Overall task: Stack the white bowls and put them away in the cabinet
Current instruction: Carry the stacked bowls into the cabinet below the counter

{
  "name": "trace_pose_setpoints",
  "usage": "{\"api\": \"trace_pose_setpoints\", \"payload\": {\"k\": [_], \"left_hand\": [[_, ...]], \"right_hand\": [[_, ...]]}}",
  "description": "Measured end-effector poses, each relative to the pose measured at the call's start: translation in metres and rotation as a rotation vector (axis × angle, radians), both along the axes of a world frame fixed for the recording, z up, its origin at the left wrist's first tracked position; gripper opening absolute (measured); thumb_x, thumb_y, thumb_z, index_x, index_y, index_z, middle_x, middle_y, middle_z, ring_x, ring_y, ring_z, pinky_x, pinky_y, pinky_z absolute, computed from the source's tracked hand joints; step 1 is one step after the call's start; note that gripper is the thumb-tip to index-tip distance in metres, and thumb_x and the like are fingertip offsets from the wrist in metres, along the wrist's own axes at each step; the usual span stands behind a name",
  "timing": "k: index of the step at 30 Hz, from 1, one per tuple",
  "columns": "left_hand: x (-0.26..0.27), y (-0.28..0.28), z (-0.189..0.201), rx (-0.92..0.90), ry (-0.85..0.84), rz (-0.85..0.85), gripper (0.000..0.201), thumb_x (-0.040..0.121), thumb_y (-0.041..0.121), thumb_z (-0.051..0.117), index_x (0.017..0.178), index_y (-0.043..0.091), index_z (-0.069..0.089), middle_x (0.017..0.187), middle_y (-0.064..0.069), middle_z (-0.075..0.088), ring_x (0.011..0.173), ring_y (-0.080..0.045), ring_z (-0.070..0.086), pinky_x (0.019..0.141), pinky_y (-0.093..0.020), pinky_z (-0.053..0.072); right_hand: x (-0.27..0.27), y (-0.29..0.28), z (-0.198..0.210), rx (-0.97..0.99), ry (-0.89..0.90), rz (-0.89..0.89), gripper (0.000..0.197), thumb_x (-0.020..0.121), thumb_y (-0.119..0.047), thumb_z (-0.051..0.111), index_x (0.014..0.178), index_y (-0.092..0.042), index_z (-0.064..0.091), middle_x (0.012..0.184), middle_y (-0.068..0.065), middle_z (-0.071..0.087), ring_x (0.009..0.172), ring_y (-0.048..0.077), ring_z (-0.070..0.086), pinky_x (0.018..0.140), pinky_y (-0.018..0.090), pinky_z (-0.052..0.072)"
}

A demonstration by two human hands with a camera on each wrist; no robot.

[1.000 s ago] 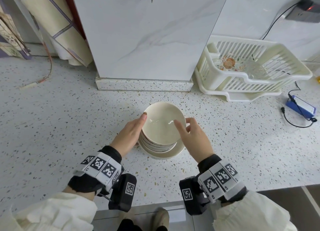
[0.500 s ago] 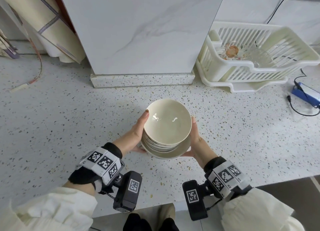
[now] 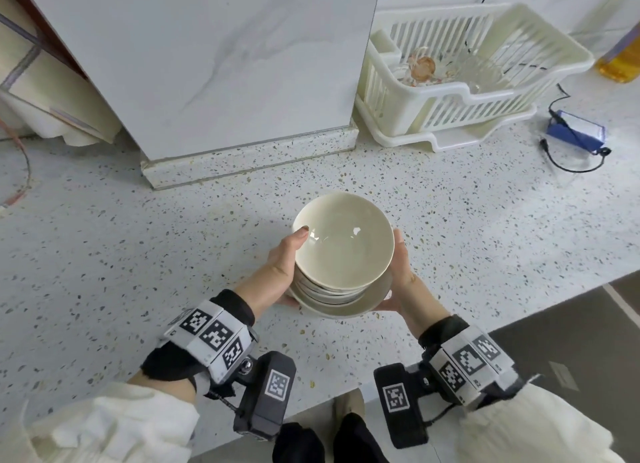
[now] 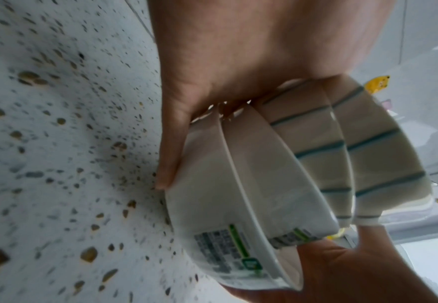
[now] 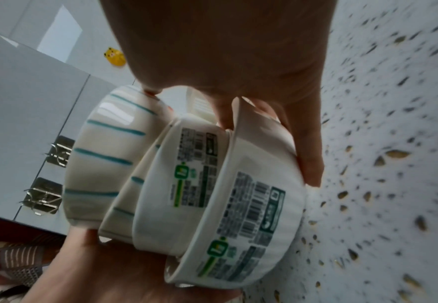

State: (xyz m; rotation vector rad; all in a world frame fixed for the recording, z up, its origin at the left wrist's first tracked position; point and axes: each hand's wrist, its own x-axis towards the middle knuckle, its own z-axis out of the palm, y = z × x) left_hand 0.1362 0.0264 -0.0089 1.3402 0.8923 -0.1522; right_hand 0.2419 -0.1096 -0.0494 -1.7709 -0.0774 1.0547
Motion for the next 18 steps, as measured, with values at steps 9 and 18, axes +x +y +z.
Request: {"api": "trace_pose_setpoints", "payload": {"k": [9,18], "left_hand": [[0.019,-0.05,0.007,0.07,-0.034,-0.196,0.093,0.055,0.071,0.035,0.134,0.021,0.04,0.137,-0.011,0.046,0.126,-0.026,0.043,0.105,-0.039,0.037],[0.044,-0.159,0.013,0.073,-0.028,-0.371,0.084,0.062,0.068,0.032,0.129,0.019,0.043,0.124,-0.016,0.057,0.112,-0.032,0.055,0.093,-0.053,0.051]], "right_hand": [[0.002,-0.065,0.002,-0.015,0.027,-0.179,0.075,0.057,-0.081,0.013,0.112,-0.039,0.044,0.087,-0.011,0.056,0.082,0.01,0.058,0.065,0.034,0.053],[0.015,-0.178,-0.005,0.052,0.02,-0.339,0.093,0.035,-0.089,0.024,0.101,-0.036,0.063,0.093,-0.002,0.066,0.097,0.02,0.061,0.084,0.036,0.05]]}}
